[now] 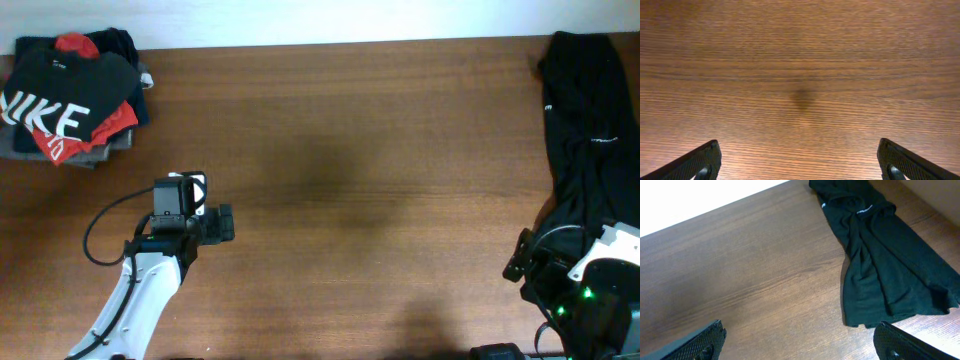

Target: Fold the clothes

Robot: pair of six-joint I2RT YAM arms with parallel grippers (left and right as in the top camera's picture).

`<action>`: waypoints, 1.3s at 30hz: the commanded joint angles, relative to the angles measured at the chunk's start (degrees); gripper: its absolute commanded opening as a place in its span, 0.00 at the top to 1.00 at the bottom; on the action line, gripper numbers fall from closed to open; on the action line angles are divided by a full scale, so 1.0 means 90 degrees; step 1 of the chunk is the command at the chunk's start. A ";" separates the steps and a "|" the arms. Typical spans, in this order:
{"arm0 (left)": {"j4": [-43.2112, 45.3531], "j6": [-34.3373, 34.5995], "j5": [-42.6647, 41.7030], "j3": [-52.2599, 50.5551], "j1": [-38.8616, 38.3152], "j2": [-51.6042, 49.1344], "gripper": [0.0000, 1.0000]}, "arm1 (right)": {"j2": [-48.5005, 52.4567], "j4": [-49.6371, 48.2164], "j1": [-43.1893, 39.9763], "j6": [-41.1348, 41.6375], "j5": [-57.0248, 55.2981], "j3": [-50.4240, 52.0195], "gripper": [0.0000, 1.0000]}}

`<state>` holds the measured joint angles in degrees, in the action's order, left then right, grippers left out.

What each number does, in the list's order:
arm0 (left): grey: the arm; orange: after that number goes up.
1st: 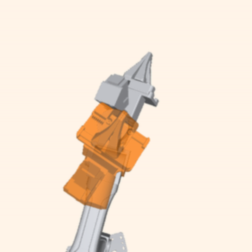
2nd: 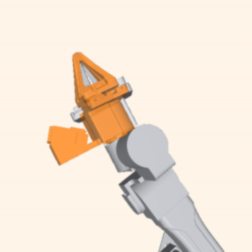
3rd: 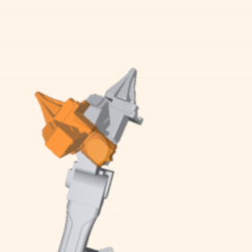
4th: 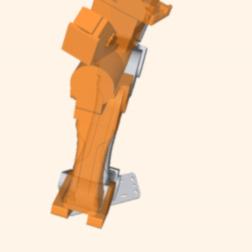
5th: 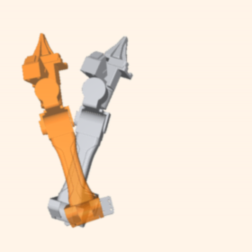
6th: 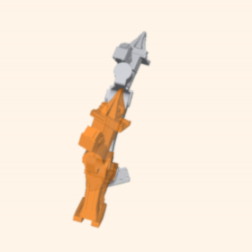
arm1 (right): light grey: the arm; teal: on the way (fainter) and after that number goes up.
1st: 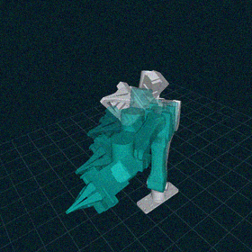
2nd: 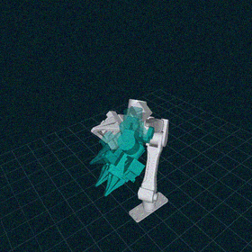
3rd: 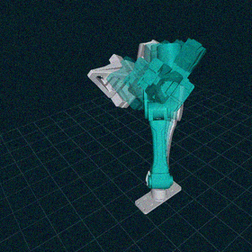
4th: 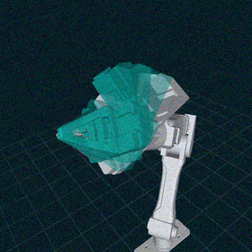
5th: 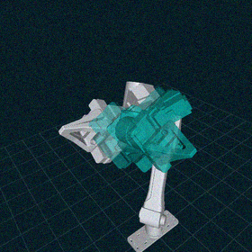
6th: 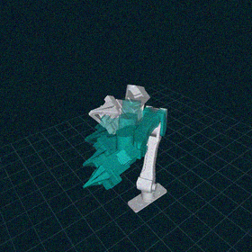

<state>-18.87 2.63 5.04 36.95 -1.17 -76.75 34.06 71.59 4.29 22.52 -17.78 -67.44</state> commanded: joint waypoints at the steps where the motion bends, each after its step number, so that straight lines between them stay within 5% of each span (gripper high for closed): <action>1: 0.0007 0.0039 0.0255 0.0017 -0.0007 -0.0019 0.01 | -0.0032 -0.0080 0.0022 0.0053 -0.0245 0.0017 0.01; 39: 0.0007 0.0039 0.0255 0.0017 -0.0007 -0.0019 0.01 | -0.0197 -0.0267 -0.0032 0.0024 -0.0240 0.0624 0.01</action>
<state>-18.87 2.63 6.50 36.95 -1.17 -76.75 33.87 70.74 4.29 22.50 -18.61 -65.98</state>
